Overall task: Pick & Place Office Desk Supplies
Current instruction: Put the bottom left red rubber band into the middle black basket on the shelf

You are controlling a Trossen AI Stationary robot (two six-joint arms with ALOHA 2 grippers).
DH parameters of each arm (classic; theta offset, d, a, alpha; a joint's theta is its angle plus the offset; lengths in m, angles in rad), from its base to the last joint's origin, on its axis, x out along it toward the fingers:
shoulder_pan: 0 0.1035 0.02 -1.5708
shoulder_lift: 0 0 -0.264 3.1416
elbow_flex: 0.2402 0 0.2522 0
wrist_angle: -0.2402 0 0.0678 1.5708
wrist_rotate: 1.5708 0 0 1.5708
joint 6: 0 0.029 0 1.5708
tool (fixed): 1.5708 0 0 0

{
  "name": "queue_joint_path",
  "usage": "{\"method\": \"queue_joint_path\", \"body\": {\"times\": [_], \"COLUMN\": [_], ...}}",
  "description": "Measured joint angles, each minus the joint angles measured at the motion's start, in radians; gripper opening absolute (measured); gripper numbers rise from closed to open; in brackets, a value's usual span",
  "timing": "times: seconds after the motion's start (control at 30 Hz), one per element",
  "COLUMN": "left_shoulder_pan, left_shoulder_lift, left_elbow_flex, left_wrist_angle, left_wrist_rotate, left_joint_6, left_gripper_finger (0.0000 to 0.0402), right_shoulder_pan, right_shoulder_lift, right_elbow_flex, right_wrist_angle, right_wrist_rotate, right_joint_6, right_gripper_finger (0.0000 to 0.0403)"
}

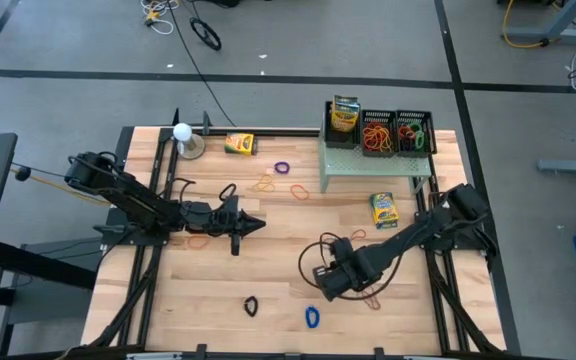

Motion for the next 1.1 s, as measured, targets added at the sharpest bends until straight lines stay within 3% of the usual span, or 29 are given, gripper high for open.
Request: {"method": "queue_joint_path", "body": {"times": [0.1,0.27,0.43,0.77,1.1], "left_shoulder_pan": [0.0,0.0,0.0,0.0,0.0], "left_shoulder_lift": [0.0,0.0,0.0,0.0,0.0], "left_elbow_flex": [0.0,0.0,0.0,0.0,0.0], "left_wrist_angle": [0.0,0.0,0.0,-0.001,-0.016], "left_wrist_rotate": [0.0,0.0,0.0,0.0,0.001], "left_joint_6": [0.0,-0.008,-0.008,-0.009,-0.011], "left_gripper_finger": [0.0013,0.0013,0.0013,0.0013,0.0013], "right_shoulder_pan": [-0.002,-0.004,-0.006,-0.006,-0.01], "right_shoulder_lift": [0.0,0.0,0.0,-0.008,0.012], "right_elbow_flex": [-0.059,-0.095,-0.109,-0.106,-0.081], "right_wrist_angle": [0.126,0.118,0.113,0.269,0.155], "right_wrist_rotate": [-0.048,-0.102,-0.174,-0.124,-0.116], "right_joint_6": [-0.009,0.049,0.094,0.143,0.136], "right_gripper_finger": [0.0,0.0007,0.0045,0.0137,0.0159]}}
